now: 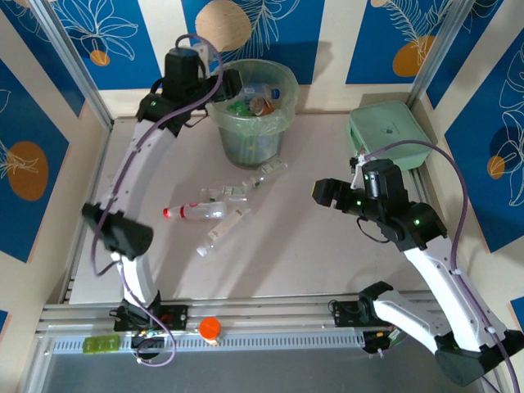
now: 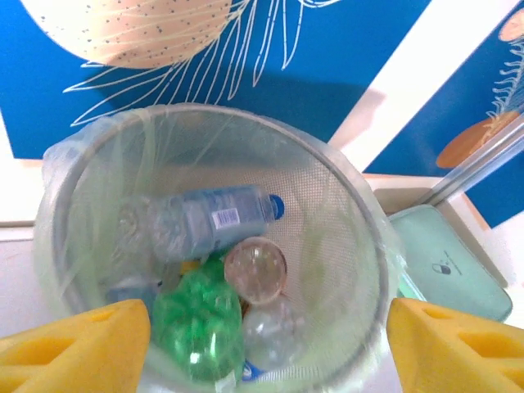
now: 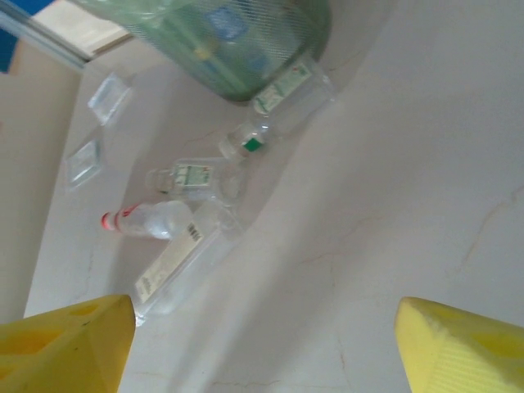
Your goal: Put the plastic bottles in the bin
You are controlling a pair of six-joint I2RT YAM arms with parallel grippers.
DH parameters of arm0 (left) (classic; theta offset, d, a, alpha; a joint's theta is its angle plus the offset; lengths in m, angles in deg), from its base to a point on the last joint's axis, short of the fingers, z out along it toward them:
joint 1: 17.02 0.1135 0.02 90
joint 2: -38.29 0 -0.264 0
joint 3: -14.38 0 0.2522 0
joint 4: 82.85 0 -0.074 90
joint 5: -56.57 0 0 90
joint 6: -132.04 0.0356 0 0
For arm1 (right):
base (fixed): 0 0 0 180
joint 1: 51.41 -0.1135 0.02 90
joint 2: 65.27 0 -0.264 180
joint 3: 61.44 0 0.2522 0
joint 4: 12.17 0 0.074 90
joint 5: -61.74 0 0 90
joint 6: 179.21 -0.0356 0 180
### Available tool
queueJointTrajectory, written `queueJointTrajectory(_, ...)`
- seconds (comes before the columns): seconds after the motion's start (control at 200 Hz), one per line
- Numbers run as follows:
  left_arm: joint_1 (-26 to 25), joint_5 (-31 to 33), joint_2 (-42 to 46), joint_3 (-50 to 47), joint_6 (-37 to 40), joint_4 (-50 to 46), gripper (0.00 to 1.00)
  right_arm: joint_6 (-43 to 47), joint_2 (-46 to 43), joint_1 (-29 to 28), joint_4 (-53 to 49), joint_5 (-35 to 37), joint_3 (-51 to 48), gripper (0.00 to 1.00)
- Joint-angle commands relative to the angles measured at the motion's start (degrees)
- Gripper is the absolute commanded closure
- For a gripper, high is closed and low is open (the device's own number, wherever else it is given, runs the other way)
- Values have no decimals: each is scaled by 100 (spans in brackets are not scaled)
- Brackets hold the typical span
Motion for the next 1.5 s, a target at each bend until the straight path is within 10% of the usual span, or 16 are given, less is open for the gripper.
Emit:
queueJointTrajectory(0.0,-97,-40,982,-1380,236,267,23,387,-219,-68,225,-683,-125,18)
queueJointTrajectory(0.485,-123,-447,3288,-6263,266,352,17,163,-975,-548,534,-1015,-893,21)
queueJointTrajectory(0.9,-952,-264,2556,-6752,406,-341,3,275,-1306,-557,396,-1160,-1081,21)
queueJointTrajectory(1.495,-1719,364,1440,-6230,838,-985,13,538,-1359,-531,344,-1087,-1172,20)
